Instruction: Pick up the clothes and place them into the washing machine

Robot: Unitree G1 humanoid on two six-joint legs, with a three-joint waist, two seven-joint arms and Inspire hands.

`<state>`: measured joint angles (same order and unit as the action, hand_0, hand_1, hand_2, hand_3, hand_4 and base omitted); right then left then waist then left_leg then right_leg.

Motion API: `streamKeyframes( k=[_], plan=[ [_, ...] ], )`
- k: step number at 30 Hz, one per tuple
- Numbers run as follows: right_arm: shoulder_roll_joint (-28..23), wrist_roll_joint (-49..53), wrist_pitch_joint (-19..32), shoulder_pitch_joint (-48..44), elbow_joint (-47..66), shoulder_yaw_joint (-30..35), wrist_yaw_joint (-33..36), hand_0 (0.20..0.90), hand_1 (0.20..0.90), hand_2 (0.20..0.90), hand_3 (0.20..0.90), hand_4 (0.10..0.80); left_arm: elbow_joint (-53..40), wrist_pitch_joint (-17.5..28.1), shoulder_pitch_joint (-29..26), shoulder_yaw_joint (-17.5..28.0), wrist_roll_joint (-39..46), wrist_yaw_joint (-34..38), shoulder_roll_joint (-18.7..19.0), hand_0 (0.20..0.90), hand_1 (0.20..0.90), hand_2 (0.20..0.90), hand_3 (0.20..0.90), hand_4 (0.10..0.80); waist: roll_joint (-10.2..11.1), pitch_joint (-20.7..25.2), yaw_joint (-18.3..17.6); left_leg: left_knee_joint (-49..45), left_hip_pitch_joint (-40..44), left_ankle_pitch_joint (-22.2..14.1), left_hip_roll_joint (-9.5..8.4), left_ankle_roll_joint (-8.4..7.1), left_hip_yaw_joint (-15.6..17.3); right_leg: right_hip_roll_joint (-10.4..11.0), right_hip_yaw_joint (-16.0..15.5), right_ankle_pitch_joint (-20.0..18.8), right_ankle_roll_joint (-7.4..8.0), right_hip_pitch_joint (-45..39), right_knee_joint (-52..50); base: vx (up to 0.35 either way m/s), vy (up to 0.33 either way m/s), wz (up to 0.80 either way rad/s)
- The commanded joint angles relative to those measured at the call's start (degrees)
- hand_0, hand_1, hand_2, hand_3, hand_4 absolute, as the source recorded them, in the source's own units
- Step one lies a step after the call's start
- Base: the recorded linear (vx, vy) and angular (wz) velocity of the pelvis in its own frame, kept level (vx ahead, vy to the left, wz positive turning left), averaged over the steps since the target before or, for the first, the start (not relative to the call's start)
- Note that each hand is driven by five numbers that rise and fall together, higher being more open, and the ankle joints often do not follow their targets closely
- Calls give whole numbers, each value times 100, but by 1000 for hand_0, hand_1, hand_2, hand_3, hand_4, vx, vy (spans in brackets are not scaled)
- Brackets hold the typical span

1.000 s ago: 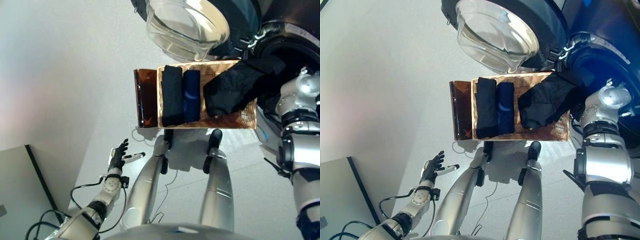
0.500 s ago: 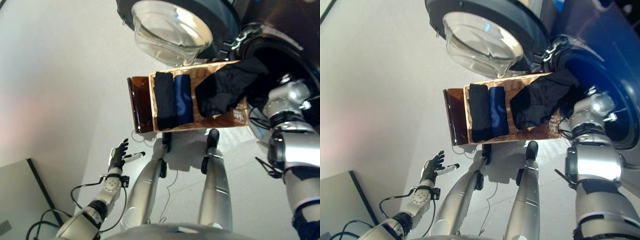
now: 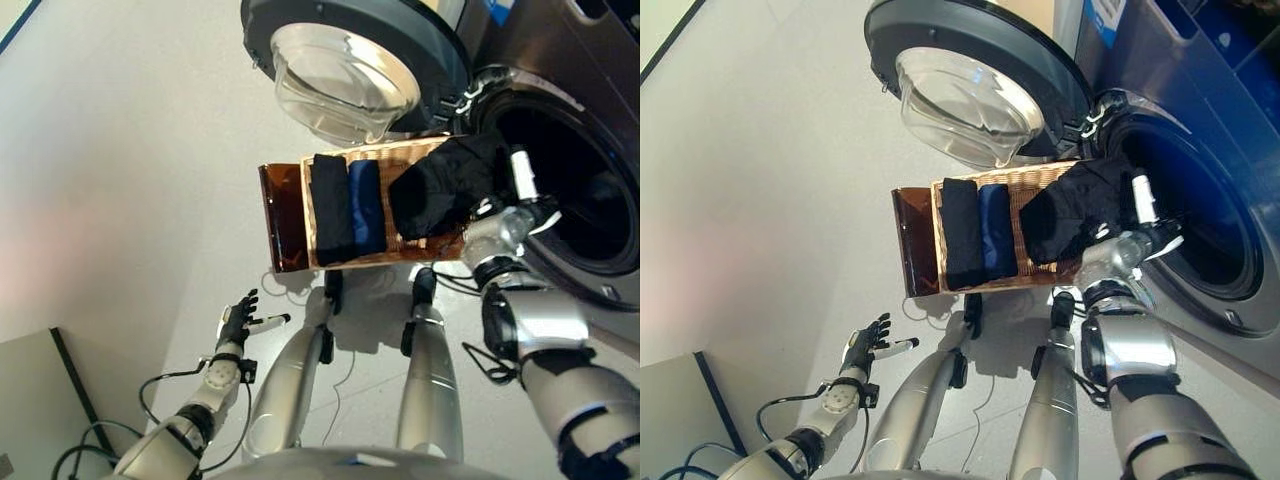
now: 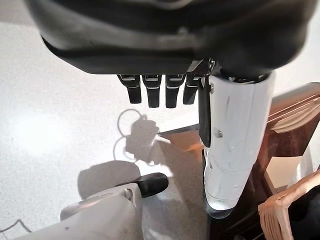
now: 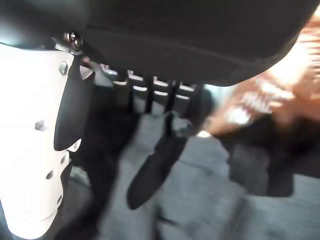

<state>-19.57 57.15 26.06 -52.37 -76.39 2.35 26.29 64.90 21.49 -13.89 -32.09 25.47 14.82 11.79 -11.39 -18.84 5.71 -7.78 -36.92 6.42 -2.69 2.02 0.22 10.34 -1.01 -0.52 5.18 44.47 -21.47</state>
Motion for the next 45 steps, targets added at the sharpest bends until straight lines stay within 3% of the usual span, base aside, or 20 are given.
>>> streamKeyframes(
  k=[1, 6, 10, 14, 18, 23, 28, 40, 44, 45],
  plan=[
    [117, -174, 181, 459, 451, -370, -254, 900, 900, 900, 900, 800, 574, 65, 35, 258, 151, 49, 7, 900, 900, 900, 900, 800, 232, 352, 17, -177, -188, -342, 63, -470, -22, 77, -144, -253, -8, -782, 996, 0, 0, 0],
    [471, -1000, -171, 1109, 916, -1076, -437, 900, 900, 900, 900, 800, 669, 48, 12, 470, 63, 33, 62, 900, 900, 900, 900, 800, 562, 348, -52, -84, 35, -307, 88, -460, -23, 96, -227, -418, 36, -1119, 1283, 11, -15, -6],
    [219, -3023, -731, 1331, 1350, -2084, -205, 900, 900, 900, 900, 800, 713, 70, 7, 711, -110, 123, 230, 900, 900, 900, 900, 800, 860, 288, -95, -66, 104, -251, 127, -466, -80, 95, -325, -524, 53, -1275, 1422, -17, -52, -4],
    [-105, -4423, -1092, 1378, 1887, -2878, -119, 900, 900, 900, 900, 800, 658, 89, 78, 846, -203, 167, 395, 900, 900, 900, 900, 800, 1072, 239, -88, -61, 99, -211, 158, -478, -139, 79, -418, -551, 60, -1347, 1469, -17, -41, -1],
    [-363, -5538, -1425, 1433, 2264, -3228, 32, 900, 900, 900, 900, 800, 669, 90, 197, 995, -312, 249, 513, 900, 900, 900, 900, 800, 1270, 188, -105, -95, 87, -187, 199, -497, -204, 40, -495, -519, 66, -1398, 1449, -10, -40, 14],
    [-276, -5883, -1580, 1194, 1556, -3383, 113, 900, 900, 900, 900, 800, 914, 36, 72, 1076, -420, 376, 570, 900, 900, 900, 900, 800, 1400, 203, -30, -104, 92, -187, 217, -507, -281, 26, -572, -508, 63, -1445, 1439, -8, -23, 14],
    [-295, -6712, -1764, 922, 1111, -3850, 274, 900, 900, 900, 900, 800, 844, 56, 33, 1087, -581, 436, 608, 900, 900, 900, 900, 800, 1406, 155, 42, -168, 67, -204, 203, -510, -307, 4, -611, -494, 50, -1438, 1404, -14, -3, 7],
    [-521, -8564, -2445, 83, -150, -4797, 794, 900, 900, 900, 900, 800, 483, 185, 11, 937, -764, 531, 563, 900, 900, 900, 900, 800, 1166, -132, 281, -338, -234, -194, 198, -571, -395, -38, -685, -376, -10, -1112, 1129, -12, 4, 3],
    [-660, -8861, -2697, -263, -462, -4932, 993, 900, 900, 900, 900, 800, 381, 215, -64, 863, -660, 563, 565, 900, 900, 900, 900, 800, 1069, -279, 311, -685, -589, -279, 177, -599, -393, -66, -674, -268, -67, -767, 765, -29, 11, 12],
    [-754, -8892, -2737, -378, -546, -4959, 1043, 900, 900, 900, 900, 800, 314, 220, -90, 833, -602, 573, 561, 900, 900, 900, 900, 800, 1029, -295, 315, -913, -708, -540, 187, -630, -419, -86, -655, -18, -68, -652, 525, -31, 7, 8]
  ],
)
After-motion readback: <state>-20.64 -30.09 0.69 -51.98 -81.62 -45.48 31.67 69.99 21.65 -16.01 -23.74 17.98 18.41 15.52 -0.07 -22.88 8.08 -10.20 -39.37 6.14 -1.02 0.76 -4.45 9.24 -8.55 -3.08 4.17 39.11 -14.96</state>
